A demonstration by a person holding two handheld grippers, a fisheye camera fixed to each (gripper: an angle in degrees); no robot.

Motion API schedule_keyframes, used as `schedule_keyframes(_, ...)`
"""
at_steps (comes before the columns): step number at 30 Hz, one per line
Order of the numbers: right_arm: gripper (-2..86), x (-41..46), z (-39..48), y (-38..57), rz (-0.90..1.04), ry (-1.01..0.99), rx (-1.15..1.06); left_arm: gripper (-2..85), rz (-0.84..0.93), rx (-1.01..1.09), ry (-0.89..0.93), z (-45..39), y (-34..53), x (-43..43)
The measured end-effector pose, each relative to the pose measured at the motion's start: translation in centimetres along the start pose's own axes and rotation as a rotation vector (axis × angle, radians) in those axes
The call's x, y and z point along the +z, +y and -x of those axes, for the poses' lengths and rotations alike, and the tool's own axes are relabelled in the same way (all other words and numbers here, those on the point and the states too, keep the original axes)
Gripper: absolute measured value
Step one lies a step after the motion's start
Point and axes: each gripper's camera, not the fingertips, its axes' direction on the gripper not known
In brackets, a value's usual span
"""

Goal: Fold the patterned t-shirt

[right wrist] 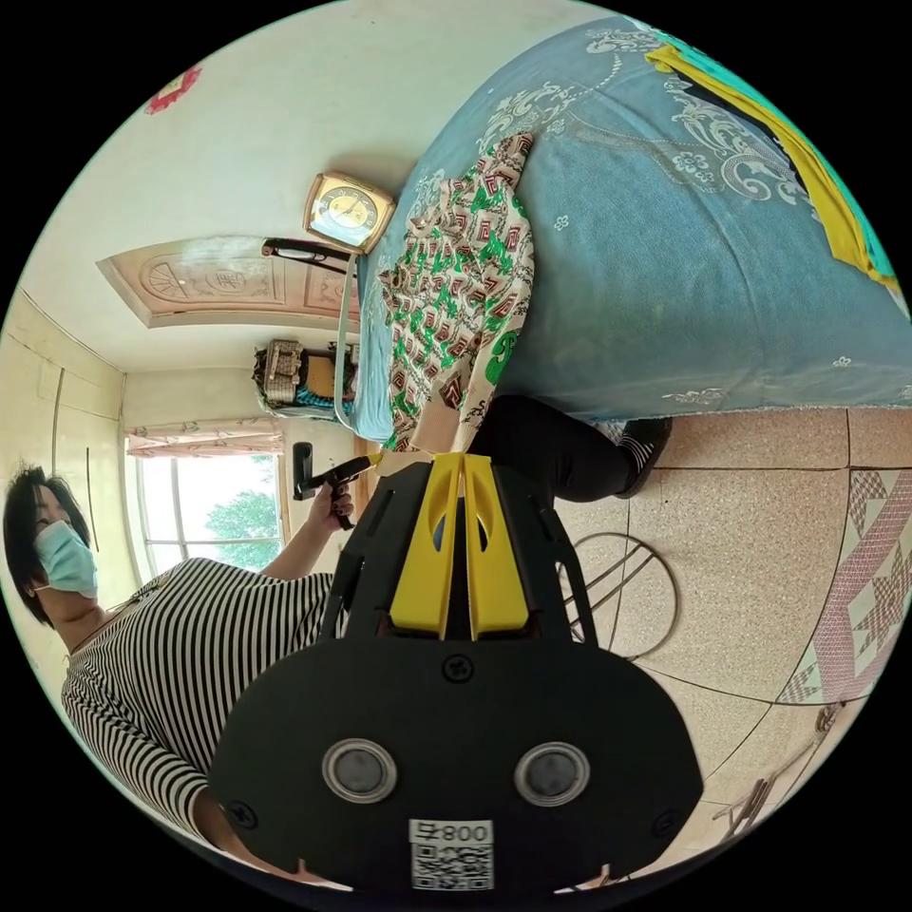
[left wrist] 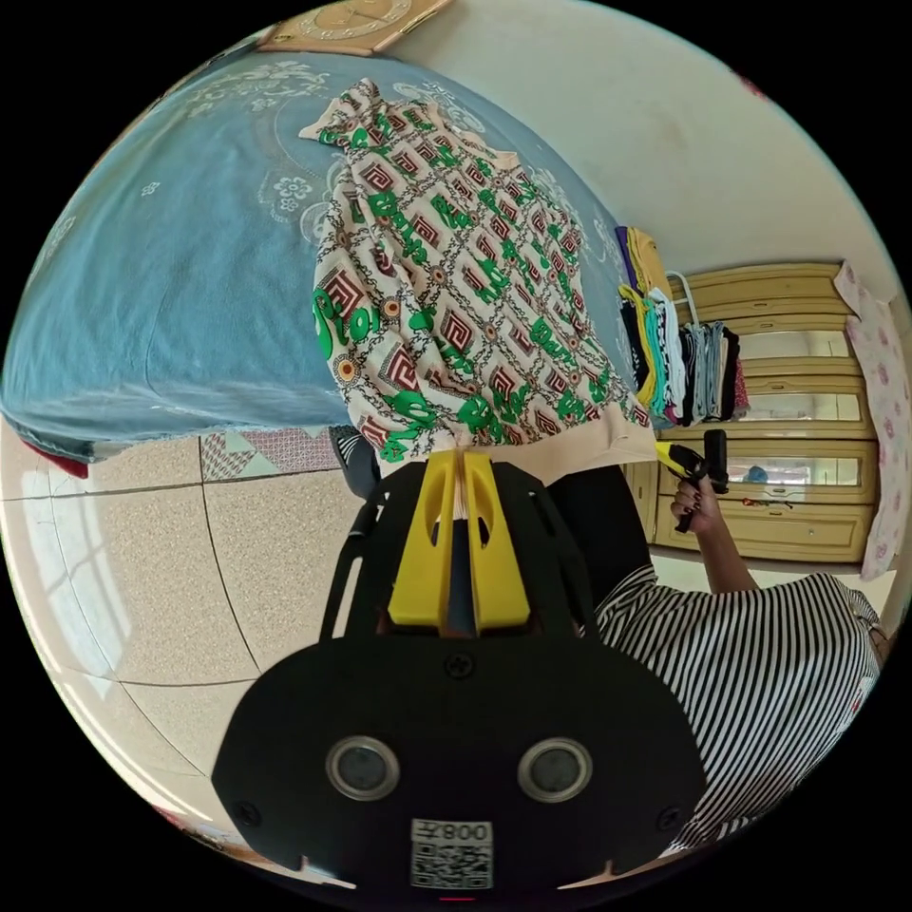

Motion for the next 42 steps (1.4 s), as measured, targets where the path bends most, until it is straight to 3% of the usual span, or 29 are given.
schedule_keyframes(17,5.0,-0.3,-4.3,-1.0,-0.001,-0.129,0.087,1.4,-0.319,-0.091,0.369,3.1,4.7,-9.4)
schedule_keyframes(31,9.1,3.5,-5.5,-3.9,-0.006,-0.264,0.15,1.3,-0.389,-0.249,0.401,7.2,7.4,-11.9)
schedule_keyframes(42,5.1,6.7,-1.4,-6.8,0.092,-0.059,0.12,1.2,-0.356,-0.258,0.373,7.4,7.6,-12.5)
